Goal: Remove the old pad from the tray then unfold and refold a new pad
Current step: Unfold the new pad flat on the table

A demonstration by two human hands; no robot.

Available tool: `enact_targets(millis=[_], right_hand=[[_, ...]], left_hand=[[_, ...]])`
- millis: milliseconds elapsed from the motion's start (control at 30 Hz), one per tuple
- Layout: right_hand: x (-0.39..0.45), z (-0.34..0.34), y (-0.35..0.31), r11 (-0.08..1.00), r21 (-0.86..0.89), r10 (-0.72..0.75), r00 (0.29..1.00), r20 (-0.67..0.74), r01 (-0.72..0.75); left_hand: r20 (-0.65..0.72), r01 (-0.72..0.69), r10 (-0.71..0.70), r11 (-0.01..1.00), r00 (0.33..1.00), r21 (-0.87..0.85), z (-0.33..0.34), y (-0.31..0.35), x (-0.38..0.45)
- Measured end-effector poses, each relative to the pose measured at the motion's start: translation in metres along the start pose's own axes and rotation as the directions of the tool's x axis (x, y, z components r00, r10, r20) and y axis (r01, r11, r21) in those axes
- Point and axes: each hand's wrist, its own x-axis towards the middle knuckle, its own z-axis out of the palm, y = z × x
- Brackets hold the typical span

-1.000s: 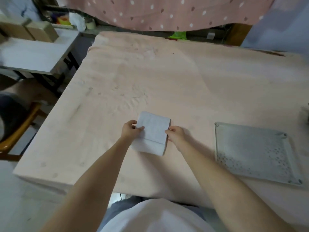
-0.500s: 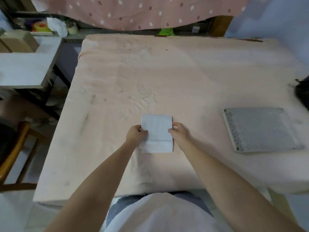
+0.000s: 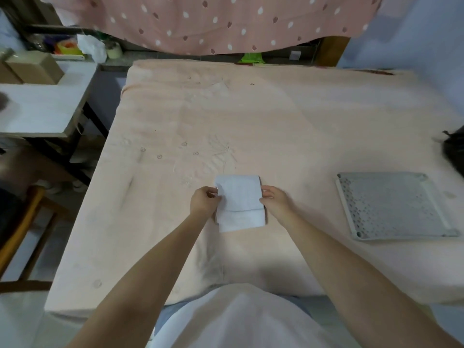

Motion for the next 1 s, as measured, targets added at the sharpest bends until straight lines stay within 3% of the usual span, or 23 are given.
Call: enact_targets(millis=[133,200,333,433,500,567,600,667,800,900,1000], right_hand=[[0.007,-0.002,0.005,0.998,0.056,-0.015,0.999,0.030,0.014],[0.009,-0.005,0.008,0.999,0.006,-0.050,0.998,0.038,0.050],[0.015,-0.013,0.013,0.972,-0.174,-0.156,0.987,0.034,0.160],[0.018,-0.017,0.012,0.926,-0.300,-0.194,0.971,0.138,0.228],[0.017,-0.021,0.010,0.827,-0.446,-0.269,0.937,0.221,0.342],[0.017,-0.023,0.008,0.631,-0.627,-0.369,0.888,0.276,0.457],[0.017,-0.023,0.007,0.546,-0.681,-0.400,0.866,0.300,0.488],[0.018,-0.024,0.005,0.479,-0.698,-0.440,0.834,0.334,0.532],[0.025,-0.028,0.001,0.495,-0.671,-0.498,0.813,0.302,0.552],[0.029,-0.028,-0.008,0.588,-0.586,-0.507,0.819,0.270,0.557],[0.034,-0.025,-0.016,0.655,-0.469,-0.537,0.802,0.264,0.593]], left_hand=[[0.142,0.161,-0.114,0.909,0.983,-0.384,0.002,0.006,-0.004],[0.232,0.178,-0.095,0.912,0.968,-0.369,0.001,0.008,-0.005],[0.268,0.195,-0.104,0.919,0.958,-0.341,-0.004,0.012,0.002],[0.326,0.222,-0.104,0.911,0.940,-0.349,-0.008,0.017,0.006],[0.349,0.252,-0.116,0.892,0.930,-0.375,-0.010,0.018,0.007],[0.366,0.293,-0.136,0.860,0.921,-0.417,-0.012,0.018,0.008],[0.371,0.304,-0.140,0.849,0.918,-0.432,-0.012,0.018,0.007],[0.378,0.299,-0.133,0.855,0.916,-0.424,-0.013,0.017,0.007],[0.251,0.128,-0.057,0.953,0.966,-0.275,-0.015,0.014,0.013],[0.108,-0.138,0.149,0.986,0.983,-0.097,-0.026,0.005,0.024],[0.278,-0.390,0.352,0.916,0.894,0.094,-0.035,-0.007,0.029]])
